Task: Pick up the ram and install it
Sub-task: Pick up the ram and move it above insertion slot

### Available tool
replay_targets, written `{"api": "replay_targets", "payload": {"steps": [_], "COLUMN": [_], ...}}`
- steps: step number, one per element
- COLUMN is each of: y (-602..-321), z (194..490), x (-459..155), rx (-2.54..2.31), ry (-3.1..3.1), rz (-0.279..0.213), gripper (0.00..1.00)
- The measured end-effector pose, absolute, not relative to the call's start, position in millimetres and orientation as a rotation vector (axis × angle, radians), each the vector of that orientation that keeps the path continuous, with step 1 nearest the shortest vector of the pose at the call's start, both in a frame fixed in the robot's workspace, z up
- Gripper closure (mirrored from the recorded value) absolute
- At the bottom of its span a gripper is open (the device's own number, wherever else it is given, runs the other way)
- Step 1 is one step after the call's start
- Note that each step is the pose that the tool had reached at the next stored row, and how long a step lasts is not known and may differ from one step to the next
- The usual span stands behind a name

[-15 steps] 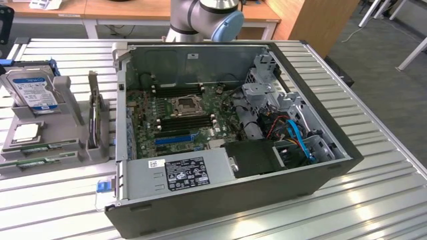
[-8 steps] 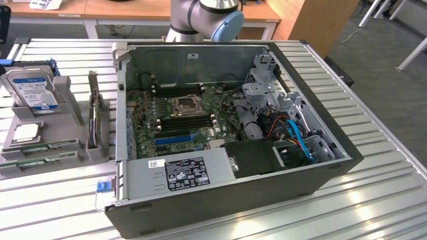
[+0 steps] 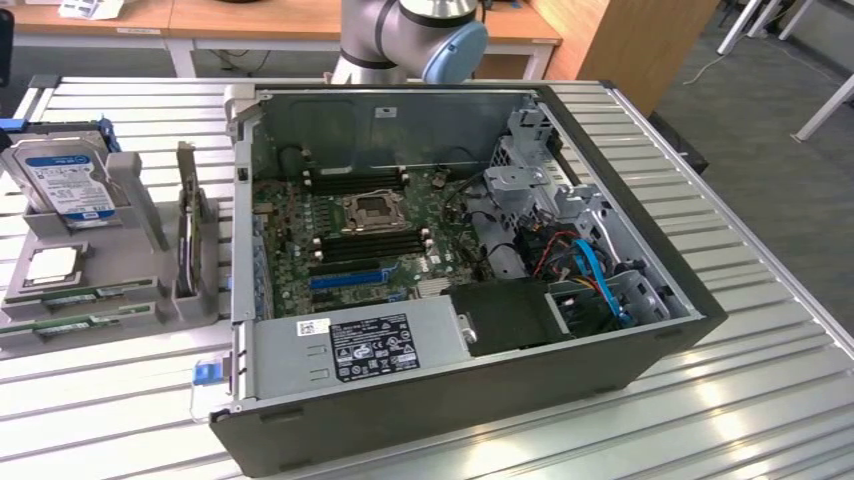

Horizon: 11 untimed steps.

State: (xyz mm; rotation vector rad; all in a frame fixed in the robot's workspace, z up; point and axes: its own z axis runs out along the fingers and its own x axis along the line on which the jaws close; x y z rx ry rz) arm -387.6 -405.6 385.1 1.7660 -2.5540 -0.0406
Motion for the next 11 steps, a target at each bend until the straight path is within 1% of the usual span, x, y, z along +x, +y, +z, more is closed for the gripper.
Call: {"api": "replay_targets", "payload": {"steps": [11], "y": [-405.6], "z": [385.1], "x": [-387.6], "rx": [1.995], "ry": [-2.377], "rz": [-0.035], "gripper": [0.90]}}
